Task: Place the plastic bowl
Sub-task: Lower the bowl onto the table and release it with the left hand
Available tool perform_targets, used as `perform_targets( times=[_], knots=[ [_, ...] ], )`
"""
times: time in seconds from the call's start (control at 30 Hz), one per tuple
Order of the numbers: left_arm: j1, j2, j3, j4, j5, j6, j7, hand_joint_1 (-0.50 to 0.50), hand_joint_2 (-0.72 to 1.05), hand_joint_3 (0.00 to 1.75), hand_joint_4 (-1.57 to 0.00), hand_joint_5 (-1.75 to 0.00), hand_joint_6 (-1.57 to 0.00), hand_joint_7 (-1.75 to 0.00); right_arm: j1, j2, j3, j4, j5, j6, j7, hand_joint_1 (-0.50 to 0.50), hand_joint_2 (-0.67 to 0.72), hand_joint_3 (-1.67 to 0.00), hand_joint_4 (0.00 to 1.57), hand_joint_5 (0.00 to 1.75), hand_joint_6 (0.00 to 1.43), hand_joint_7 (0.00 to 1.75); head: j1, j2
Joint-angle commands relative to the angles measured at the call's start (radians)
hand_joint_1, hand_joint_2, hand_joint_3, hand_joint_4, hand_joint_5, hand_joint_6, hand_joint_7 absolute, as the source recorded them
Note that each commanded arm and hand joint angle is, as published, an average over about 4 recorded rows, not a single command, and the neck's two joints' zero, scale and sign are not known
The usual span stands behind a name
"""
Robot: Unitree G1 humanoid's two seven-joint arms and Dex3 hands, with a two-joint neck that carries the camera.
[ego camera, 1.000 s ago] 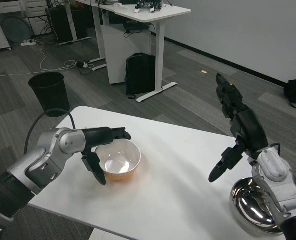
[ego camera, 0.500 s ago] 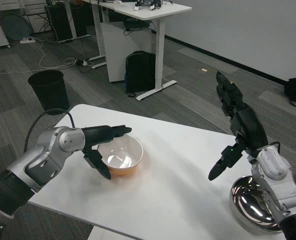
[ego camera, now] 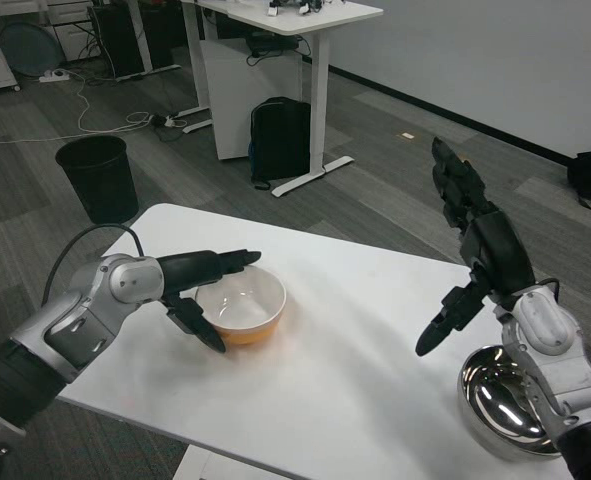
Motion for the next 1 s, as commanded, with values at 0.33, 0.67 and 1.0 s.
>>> perform_targets(
  times=[0.33,0.67,1.0],
  knots=[
    [0.036,-0.005,0.068,0.001,-0.038,-0.060,-0.011,-0.50,0.96,0.00,0.00,-1.39,0.00,0.00,-0.006,-0.002,0.007,0.007,0.012,-0.013,0.002,-0.46,0.47,0.00,0.00,0.00,0.00,0.00,0.006,-0.002],
    [0.051,-0.027,0.108,-0.002,-0.124,-0.052,-0.016,-0.50,0.87,0.02,0.00,-1.15,0.00,0.00,-0.004,-0.002,0.007,0.008,0.018,-0.017,0.002,-0.46,0.47,0.00,0.00,0.00,0.00,0.00,0.007,0.004],
    [0.063,-0.039,0.162,-0.020,-0.183,-0.029,-0.059,-0.50,0.96,0.00,0.00,-1.10,0.00,0.00,-0.004,-0.002,0.011,0.008,0.026,-0.017,0.002,-0.42,0.42,0.00,0.00,0.00,0.00,0.00,0.009,0.008]
  ],
)
